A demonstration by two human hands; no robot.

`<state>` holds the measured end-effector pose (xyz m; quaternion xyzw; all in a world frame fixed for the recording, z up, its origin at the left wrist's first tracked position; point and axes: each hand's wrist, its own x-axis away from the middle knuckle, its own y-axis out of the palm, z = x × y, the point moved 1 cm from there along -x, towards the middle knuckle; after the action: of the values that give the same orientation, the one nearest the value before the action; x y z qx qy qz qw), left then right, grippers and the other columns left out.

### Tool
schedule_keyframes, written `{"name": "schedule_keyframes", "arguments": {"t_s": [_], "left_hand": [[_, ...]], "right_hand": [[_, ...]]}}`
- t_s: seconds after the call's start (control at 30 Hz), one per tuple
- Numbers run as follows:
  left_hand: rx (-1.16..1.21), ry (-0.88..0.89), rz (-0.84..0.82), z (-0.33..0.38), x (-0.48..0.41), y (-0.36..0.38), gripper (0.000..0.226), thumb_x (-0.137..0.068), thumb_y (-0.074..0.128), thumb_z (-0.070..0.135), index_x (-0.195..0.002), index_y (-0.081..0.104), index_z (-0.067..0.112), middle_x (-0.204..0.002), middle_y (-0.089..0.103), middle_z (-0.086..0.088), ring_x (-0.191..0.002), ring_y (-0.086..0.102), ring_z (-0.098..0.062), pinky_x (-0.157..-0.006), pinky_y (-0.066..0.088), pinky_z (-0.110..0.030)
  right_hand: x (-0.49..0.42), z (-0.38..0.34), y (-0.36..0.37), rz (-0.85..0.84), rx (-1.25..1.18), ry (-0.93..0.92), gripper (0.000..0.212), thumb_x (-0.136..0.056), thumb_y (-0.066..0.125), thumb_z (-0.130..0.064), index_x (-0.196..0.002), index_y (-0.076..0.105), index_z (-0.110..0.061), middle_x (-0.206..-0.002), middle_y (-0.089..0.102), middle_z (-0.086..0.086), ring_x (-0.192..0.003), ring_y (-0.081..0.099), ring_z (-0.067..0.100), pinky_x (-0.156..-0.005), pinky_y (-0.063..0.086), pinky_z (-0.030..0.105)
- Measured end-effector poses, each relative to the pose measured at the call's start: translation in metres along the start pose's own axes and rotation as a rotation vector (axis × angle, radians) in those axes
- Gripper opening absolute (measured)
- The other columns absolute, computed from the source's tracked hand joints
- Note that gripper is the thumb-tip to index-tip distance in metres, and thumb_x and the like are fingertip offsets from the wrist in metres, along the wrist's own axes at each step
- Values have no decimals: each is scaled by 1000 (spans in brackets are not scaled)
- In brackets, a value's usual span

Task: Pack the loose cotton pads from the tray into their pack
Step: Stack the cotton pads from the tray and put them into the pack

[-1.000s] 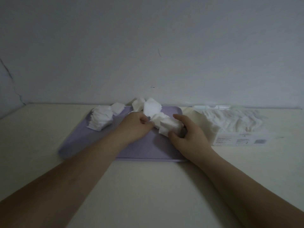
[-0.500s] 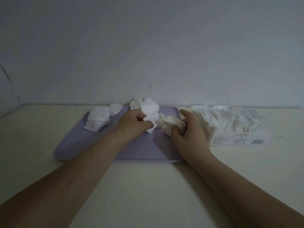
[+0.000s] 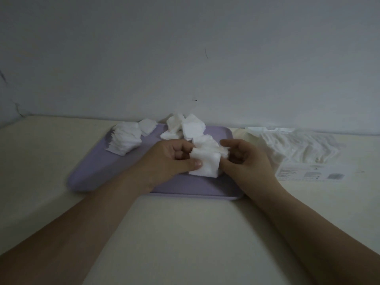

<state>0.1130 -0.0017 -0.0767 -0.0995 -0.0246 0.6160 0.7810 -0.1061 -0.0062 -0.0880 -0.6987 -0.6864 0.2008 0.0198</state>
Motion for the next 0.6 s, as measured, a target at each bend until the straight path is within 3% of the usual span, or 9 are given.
{"name": "schedule_keyframes", "arguments": {"t_s": [0.17, 0.33, 0.43, 0.5, 0.6], "left_hand": [[-87, 72, 50, -3, -1, 2, 14, -81, 84, 6, -86, 77, 17, -87, 77, -3, -84, 67, -14, -88, 57, -38], [-132, 90, 77, -5, -3, 2, 15, -78, 88, 12, -87, 78, 20, -97, 76, -19, -83, 62, -25, -93, 53, -60], [-136, 91, 100, -6, -4, 2, 19, -74, 89, 14, -87, 76, 17, -90, 78, -12, -81, 64, -20, -87, 57, -51], [-127, 72, 127, -6, -4, 0, 28, -73, 91, 9, -90, 71, 17, -79, 73, -1, -74, 62, -12, -76, 56, -34], [-176, 54, 90, -3, -2, 1, 46, -72, 92, 17, -109, 66, 25, -69, 61, 2, -62, 51, -10, -62, 45, -22]], "right_hand": [[0, 2, 1, -102, -70, -6, 35, -87, 76, -4, -119, 71, -19, -104, 80, -5, -99, 75, 5, -89, 59, 27], [1, 3, 0, -176, -153, 17, 33, -92, 68, 2, -121, 70, -14, -111, 79, 0, -107, 73, 12, -95, 56, 29], [4, -1, -1, -255, -184, 36, 41, -88, 75, 1, -126, 68, -14, -114, 78, 1, -112, 71, 14, -99, 55, 29], [7, -5, 1, -236, -47, -32, 46, -81, 85, -11, -123, 69, -20, -108, 78, -7, -104, 72, 4, -91, 55, 19], [8, -7, 4, -152, 87, -136, 41, -83, 80, -3, -117, 70, -24, -105, 74, -17, -96, 71, 3, -84, 51, 11]]}}
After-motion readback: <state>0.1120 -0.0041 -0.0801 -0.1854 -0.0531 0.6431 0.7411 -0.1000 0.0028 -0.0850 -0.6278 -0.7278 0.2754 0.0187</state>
